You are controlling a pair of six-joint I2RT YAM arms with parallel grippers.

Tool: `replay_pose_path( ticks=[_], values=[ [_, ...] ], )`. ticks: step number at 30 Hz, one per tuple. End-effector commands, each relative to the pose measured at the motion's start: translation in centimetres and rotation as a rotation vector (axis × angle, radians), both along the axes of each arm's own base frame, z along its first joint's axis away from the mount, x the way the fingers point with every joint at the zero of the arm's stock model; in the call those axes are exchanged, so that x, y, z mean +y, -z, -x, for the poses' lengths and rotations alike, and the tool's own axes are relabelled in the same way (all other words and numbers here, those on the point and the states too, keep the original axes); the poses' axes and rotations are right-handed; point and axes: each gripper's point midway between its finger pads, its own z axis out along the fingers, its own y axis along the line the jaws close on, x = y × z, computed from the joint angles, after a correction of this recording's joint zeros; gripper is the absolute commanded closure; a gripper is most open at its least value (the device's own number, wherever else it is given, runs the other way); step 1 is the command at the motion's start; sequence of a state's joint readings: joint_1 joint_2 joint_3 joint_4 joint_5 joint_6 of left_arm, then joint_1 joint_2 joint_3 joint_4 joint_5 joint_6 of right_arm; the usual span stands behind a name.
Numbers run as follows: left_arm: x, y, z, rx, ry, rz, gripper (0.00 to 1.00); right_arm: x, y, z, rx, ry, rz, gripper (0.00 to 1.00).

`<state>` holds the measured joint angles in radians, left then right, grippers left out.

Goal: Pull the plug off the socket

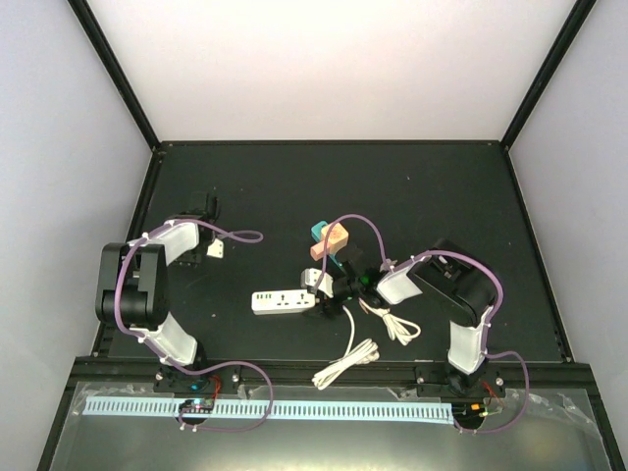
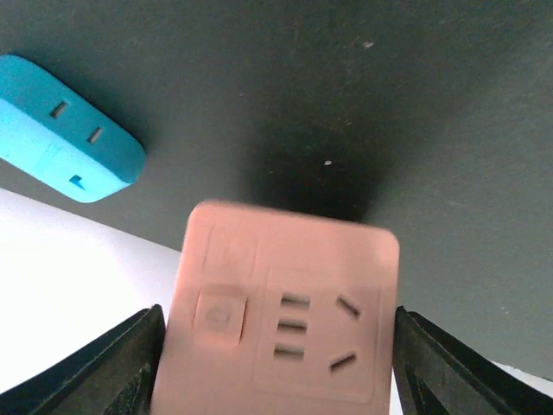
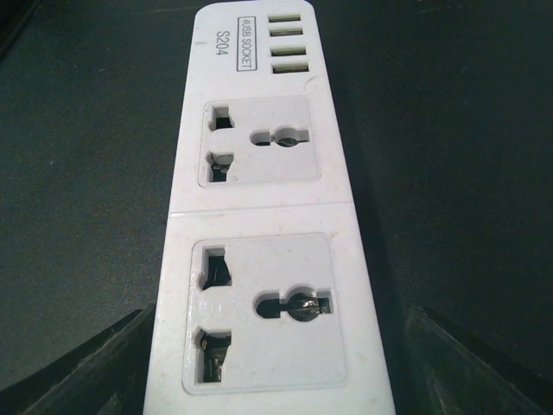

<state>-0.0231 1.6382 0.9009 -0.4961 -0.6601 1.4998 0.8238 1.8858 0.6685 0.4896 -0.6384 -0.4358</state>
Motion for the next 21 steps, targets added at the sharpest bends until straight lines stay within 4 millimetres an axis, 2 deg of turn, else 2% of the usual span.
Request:
replay_pose_path(
  ticks=[1,6,11,14,21],
  values=[
    [-0.7,-0.3,0.3,0.012,-0.008,0.035,0.26,-0.9,1.0,0.3,0.034,0.015,0.037,0.21],
    [-0.7,-0.4,0.3,0.008,-0.014,0.04,0.14,-0.8,0.9,0.3,0.033,0.015,0.036,0.21],
    [-1.3,-1.3,0.5,0.001,-0.038,0.088,0.1,-0.8,0.8,0.3,0.032,0.011,0.033,0.21],
    [-2.7,-3.1,0.3,-0.027,-0.082,0.187,0.02,-0.8,0.7,0.3,0.034,0.009,0.03,0.21],
    [-6.6,-5.1,1.2,-0.105,-0.202,0.467,0.01,-0.6,0.5,0.3,0.038,0.01,0.023,0.22]
  ],
)
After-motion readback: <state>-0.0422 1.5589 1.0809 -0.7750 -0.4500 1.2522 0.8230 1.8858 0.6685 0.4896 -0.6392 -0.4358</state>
